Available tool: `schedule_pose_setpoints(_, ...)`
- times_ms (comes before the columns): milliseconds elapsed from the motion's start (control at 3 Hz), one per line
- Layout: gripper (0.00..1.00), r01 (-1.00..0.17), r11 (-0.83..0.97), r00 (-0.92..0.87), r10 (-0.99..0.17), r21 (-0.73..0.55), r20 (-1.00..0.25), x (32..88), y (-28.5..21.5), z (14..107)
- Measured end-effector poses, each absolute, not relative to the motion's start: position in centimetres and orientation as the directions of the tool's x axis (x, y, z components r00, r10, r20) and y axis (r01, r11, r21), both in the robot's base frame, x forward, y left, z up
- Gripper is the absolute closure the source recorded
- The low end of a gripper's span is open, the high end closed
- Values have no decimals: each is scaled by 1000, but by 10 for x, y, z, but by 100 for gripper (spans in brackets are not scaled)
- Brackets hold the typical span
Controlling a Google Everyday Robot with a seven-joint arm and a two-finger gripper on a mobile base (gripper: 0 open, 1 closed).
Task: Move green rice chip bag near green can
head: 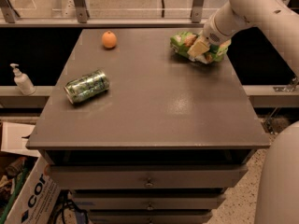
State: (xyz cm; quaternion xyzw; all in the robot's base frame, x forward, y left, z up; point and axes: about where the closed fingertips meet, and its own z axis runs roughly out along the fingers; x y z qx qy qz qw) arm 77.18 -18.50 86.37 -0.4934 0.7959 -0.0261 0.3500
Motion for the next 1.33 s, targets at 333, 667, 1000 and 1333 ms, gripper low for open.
schedule_pose_setpoints(333,87,-769,511,-267,-804,-385,-532,773,-183,862)
schedule_pose_setpoints(667,100,-771,509,-267,-804,-382,-531,773,-182,860)
schedule_pose_setpoints(1000,100,-775,493,-246,-811,-394,-531,762,-177,865)
schedule_pose_setpoints(1333,100,-794,446,-183,-823,-413,-538,742,-161,881)
